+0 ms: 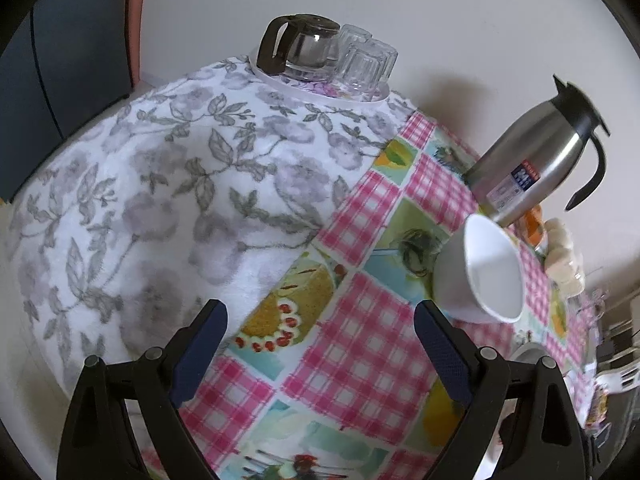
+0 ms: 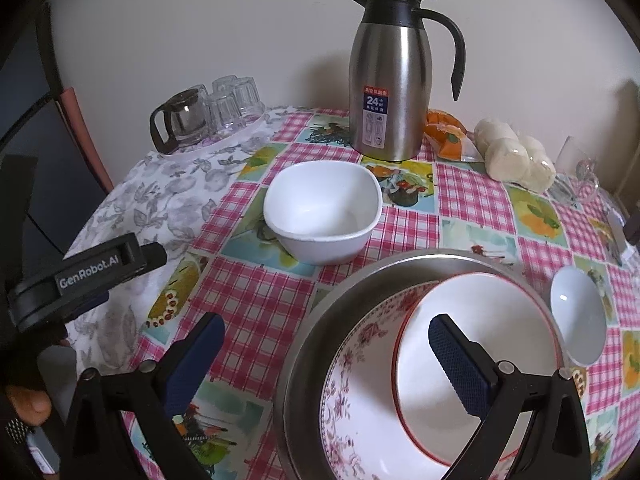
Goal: Organize plates and bowls
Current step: 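Move both tools to the white square bowl beside the steel kettle, then close the right tool on the square bowl rim while the left tool approaches it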
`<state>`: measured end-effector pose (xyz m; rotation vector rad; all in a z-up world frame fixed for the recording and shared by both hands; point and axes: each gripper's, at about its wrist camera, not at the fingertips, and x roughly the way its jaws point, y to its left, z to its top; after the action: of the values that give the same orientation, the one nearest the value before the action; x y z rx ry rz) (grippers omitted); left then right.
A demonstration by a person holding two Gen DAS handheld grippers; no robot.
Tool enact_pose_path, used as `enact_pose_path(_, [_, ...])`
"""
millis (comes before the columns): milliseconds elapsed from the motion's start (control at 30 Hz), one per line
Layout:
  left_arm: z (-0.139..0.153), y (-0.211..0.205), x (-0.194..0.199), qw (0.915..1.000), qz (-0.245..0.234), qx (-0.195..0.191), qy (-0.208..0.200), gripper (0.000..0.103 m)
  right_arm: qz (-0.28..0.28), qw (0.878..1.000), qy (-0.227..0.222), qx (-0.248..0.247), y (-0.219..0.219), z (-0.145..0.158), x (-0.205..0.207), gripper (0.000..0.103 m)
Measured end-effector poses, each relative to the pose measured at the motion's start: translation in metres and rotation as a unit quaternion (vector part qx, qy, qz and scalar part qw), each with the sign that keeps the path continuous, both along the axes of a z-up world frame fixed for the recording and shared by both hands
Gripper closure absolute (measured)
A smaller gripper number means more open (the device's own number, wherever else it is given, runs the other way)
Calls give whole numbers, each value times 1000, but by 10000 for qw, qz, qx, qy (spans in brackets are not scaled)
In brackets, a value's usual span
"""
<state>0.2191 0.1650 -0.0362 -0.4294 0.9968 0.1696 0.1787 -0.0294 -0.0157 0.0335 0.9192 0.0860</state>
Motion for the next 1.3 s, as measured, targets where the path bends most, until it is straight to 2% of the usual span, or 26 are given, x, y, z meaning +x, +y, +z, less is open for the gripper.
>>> enact_pose_path(200, [7, -4, 5, 9994, -78, -139, -310, 8, -11, 10000, 54, -78, 1, 6, 9, 0])
enact_pose_path(333, [9, -4, 12, 9979, -132, -450, -451, 8, -15, 9999, 124, -92, -4, 10, 20, 0])
enact_pose_path(433, [10, -9, 18, 9976, -282, -470, -427, 8, -92, 9996, 150, -201, -11, 19, 31, 0])
enact_pose_path(533, [11, -13, 24, 9967, -389, -536, -462, 8, -177, 9996, 194, -109, -22, 27, 44, 0])
enact_pose_path(733, [2, -26, 39, 9960, -573, -653, -231, 8, -335, 9984, 450, 60, -36, 28, 68, 1])
enact_pose_path(900, [-4, -39, 52, 9947, -629, -813, -56, 10, -536, 9946, 872, 172, -46, 12, 90, 19])
enact_pose_path(967, [-7, -46, 57, 9942, -659, -856, -16, 20, -614, 9926, 1022, 221, -50, 6, 97, 21])
enact_pose_path(1033, [-12, -52, 62, 9938, -667, -885, 67, 27, -679, 9913, 1112, 209, -53, 2, 103, 30])
enact_pose_path(1133, [-20, -60, 65, 9934, -657, -928, 140, 28, -713, 9894, 1244, 228, -55, -3, 109, 35])
enact_pose_path(1200, [-25, -63, 67, 9931, -650, -955, 178, 35, -723, 9884, 1324, 191, -55, -5, 114, 44])
enact_pose_path(1233, [-26, -64, 68, 9931, -652, -961, 191, 42, -717, 9879, 1367, 141, -53, -7, 117, 46])
enact_pose_path(1300, [-30, -67, 71, 9931, -651, -946, 222, 46, -661, 9879, 1404, 78, -50, -10, 121, 48])
